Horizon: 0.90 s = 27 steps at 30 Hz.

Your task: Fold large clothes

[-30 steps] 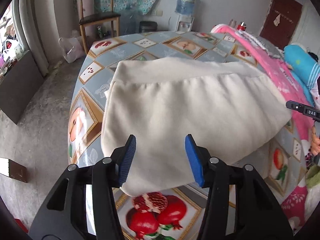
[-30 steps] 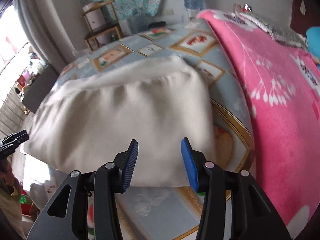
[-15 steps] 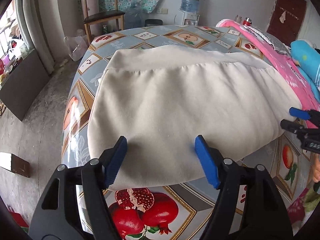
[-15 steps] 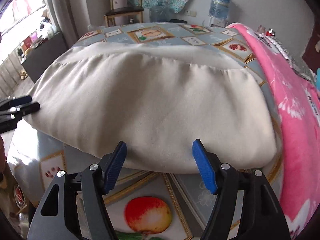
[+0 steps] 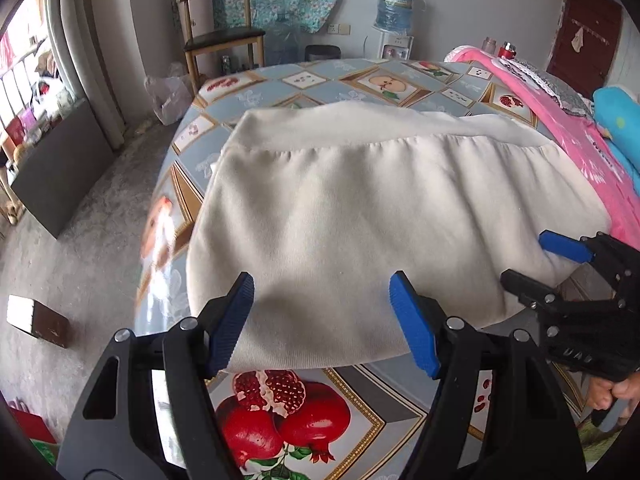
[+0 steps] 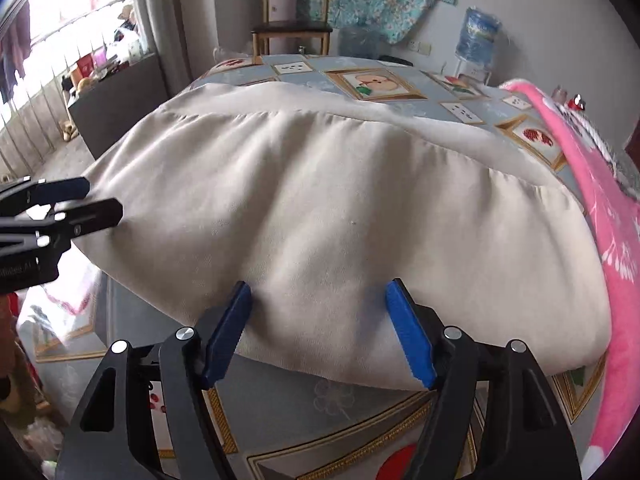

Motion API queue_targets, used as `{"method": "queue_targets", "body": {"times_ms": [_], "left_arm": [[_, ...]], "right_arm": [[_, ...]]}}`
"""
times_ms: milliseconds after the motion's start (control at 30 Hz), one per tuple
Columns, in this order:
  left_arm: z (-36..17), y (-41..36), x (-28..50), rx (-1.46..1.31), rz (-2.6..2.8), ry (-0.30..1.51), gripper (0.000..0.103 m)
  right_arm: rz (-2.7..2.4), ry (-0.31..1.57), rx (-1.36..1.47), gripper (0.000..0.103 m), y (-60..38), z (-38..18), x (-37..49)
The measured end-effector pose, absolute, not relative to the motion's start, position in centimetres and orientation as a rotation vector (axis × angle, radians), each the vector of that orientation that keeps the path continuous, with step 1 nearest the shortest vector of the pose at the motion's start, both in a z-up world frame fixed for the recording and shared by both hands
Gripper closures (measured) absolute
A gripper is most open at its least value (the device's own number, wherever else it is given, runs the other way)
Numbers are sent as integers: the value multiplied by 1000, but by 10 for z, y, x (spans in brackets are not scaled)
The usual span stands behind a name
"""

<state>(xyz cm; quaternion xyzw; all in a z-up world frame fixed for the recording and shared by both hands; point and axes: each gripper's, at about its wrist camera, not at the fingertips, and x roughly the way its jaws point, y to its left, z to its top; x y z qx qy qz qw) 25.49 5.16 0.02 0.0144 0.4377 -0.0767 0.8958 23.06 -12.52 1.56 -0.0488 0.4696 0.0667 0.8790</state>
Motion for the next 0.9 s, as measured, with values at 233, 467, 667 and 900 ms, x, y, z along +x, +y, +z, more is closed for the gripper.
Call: {"method": "queue_targets", "body": {"times_ms": [233, 467, 667, 900], "left_arm": [[20, 10, 254, 84, -204, 868, 35], [-11, -17, 261, 90, -206, 926, 36], [-21, -16, 263, 94, -196, 926, 35], [-25, -20, 260, 129, -182, 905, 34]], "right_arm": [[138, 953, -20, 35, -141, 28, 233], [101, 966, -115, 32, -138, 0, 230], [54, 896, -132, 32, -153, 31, 223], [-75, 960, -71, 31, -206, 11, 229]]}}
